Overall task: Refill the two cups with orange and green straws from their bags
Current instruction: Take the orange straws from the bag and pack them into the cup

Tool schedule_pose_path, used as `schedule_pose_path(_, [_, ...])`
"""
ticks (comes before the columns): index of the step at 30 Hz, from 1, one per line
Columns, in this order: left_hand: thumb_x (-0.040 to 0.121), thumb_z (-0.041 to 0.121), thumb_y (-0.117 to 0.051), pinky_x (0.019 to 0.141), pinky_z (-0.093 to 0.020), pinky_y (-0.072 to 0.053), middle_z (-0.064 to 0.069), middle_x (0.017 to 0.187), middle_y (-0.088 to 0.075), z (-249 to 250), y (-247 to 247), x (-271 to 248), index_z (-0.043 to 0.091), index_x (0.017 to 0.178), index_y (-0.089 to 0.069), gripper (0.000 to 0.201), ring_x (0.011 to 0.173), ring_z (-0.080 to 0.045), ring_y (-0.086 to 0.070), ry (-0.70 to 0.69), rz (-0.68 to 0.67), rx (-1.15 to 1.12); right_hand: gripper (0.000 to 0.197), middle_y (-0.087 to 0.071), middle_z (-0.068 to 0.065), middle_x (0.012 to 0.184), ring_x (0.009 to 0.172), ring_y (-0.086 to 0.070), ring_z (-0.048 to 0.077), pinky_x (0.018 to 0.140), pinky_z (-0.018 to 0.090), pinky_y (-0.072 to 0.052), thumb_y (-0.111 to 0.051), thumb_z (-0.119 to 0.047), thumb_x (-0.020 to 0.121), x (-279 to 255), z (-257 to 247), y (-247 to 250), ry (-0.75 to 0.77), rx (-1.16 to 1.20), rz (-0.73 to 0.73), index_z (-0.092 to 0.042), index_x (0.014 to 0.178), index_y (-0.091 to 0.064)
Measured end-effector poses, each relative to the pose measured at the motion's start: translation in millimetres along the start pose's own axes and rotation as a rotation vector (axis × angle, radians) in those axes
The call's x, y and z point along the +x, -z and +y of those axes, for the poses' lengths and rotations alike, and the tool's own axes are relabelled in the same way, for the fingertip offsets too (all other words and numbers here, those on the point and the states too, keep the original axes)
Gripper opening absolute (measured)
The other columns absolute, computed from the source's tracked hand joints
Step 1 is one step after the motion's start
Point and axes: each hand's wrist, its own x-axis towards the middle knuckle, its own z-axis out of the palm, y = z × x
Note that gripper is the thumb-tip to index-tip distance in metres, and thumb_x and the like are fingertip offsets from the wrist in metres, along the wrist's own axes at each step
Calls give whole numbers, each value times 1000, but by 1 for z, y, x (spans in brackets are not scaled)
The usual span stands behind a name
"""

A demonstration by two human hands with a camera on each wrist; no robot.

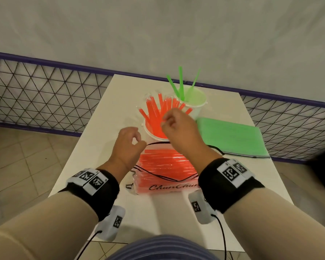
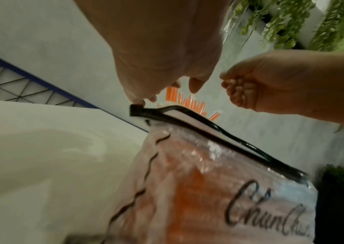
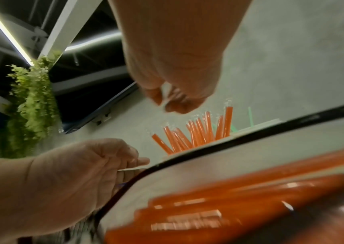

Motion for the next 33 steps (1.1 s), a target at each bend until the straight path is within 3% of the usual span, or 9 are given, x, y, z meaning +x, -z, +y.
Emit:
schedule_pose_path(3, [82,10,-63,96,-23,-36,5,128,-51,-10,4,-18,17,73,-61,12,121,-15,-47,56,-156,0,8,-57,-10,81,73,-54,11,61,27,-42,-57,-19,91,-25,10,-13,216,-232,-361,-20,94,-65])
schedule_pose_path(5, [82,4,-65,90,-12,-36,5,134,-46,-14,7,-25,16,85,-67,13,122,-11,-45,58,-224,47,10,-55,-8,84,78,-53,15,63,28,-37,-57,-20,90,-32,24,-23,311,-409,-456,-19,96,-64])
schedule_pose_path(8, [79,6,-68,99,-18,-28,4,143,-38,-17,10,-30,26,112,-68,38,122,-5,-40,47,-340,143,33,-57,1,108,100,-54,20,80,32,-46,-65,-28,87,-35,37,-30,302,-553,-543,-18,117,-60])
schedule_pose_path(11, [78,13,-69,99,-17,-27,9,147,-32,-15,12,-33,32,138,-50,66,123,0,-34,107,-444,173,44,-54,2,110,103,-53,21,85,37,-49,-69,-36,83,-35,41,-31,300,-580,-563,-18,122,-58])
schedule_pose_path(14, [64,26,-64,99,-22,-38,9,146,-38,-14,13,-36,35,147,-37,88,122,-5,-43,170,-493,124,41,-54,4,109,104,-52,24,84,38,-47,-68,-36,84,-37,39,-32,354,-645,-581,-14,117,-58])
schedule_pose_path(17, [59,23,-65,99,-34,-48,5,144,-44,-16,14,-38,37,150,-30,98,116,-13,-56,236,-509,29,35,-56,8,108,103,-53,28,81,39,-44,-64,-31,89,-41,36,-35,396,-708,-591,-9,114,-57])
schedule_pose_path(23, [72,4,-68,94,-41,-53,-3,133,-52,-9,13,-37,29,152,-24,95,104,-17,-61,273,-526,-16,24,-57,8,105,96,-54,27,71,33,-36,-58,-19,90,-44,34,-39,360,-680,-595,-9,111,-55])
schedule_pose_path(27, [78,-10,-62,91,-39,-52,8,108,-54,-6,9,-38,22,152,-23,89,92,-13,-59,274,-522,-30,21,-58,11,103,94,-53,29,70,34,-38,-53,-12,88,-43,33,-44,342,-714,-624,-7,109,-56])
schedule_pose_path(33, [75,-10,-64,89,-38,-54,3,115,-56,-9,10,-35,18,153,-22,93,98,-19,-62,264,-527,-9,22,-61,11,104,95,-54,30,74,38,-45,-51,-11,89,-41,36,-49,319,-705,-619,-8,110,-57])
